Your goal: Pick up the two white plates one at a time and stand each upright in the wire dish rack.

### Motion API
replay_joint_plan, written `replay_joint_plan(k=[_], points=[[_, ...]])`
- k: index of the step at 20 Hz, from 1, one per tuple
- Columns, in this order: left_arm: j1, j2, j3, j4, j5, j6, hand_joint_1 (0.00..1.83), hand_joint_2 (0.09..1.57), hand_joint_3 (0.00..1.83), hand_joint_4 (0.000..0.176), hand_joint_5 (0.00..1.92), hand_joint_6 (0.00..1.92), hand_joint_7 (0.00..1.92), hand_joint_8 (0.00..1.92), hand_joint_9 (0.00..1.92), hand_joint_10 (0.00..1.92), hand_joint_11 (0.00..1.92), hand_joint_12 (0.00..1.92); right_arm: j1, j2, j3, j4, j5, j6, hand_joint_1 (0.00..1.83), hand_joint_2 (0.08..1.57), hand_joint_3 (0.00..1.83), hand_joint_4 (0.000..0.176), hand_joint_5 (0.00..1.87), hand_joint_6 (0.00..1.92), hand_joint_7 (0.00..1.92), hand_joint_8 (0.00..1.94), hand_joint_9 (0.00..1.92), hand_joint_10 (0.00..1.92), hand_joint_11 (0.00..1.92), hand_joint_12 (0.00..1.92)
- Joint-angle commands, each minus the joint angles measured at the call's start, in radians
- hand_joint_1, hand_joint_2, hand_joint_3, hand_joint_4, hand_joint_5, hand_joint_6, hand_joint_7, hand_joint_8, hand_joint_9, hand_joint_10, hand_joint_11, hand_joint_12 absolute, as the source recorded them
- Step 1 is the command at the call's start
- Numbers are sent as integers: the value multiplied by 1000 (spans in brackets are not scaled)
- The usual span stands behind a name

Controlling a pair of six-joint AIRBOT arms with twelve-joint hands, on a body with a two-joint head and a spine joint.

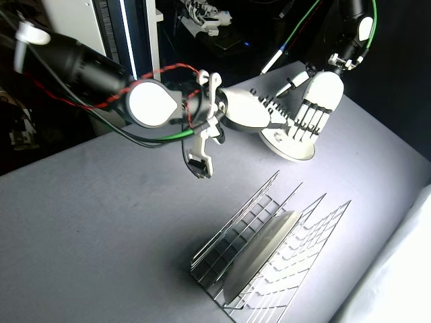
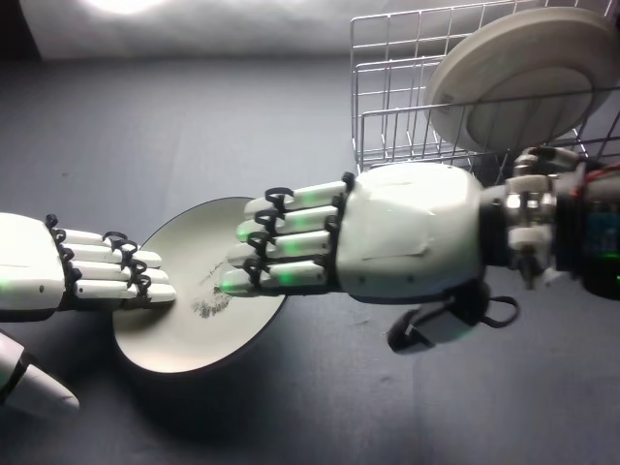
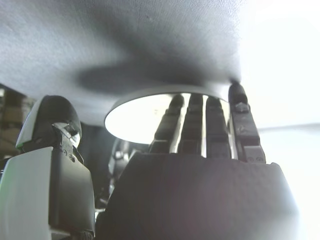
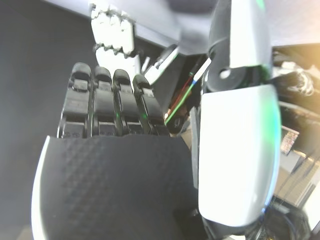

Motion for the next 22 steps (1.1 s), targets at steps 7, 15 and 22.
replay_joint_plan(k=[7, 15, 22], points=[[45, -46, -6, 152, -19, -31, 0, 1092, 2, 0, 5, 2, 8, 3, 14, 5, 39, 26, -1, -149, 139, 30, 73, -6, 1255, 966, 32, 0, 8, 3, 0, 0, 0, 0, 0, 0], [35, -48, -3, 152, -18, -33, 0, 1096, 1, 0, 2, 0, 0, 0, 2, 1, 24, 22, -16, -286, 263, 31, 85, -6, 1248, 1053, 3, 0, 227, 5, 182, 8, 148, 9, 0, 402], [26, -50, -1, 152, -17, -33, 0, 1101, 3, 0, 36, 12, 31, 11, 30, 11, 29, 25, 17, -375, 381, 31, 91, -6, 1312, 1095, 0, 0, 690, 38, 697, 24, 670, 56, 257, 1210]])
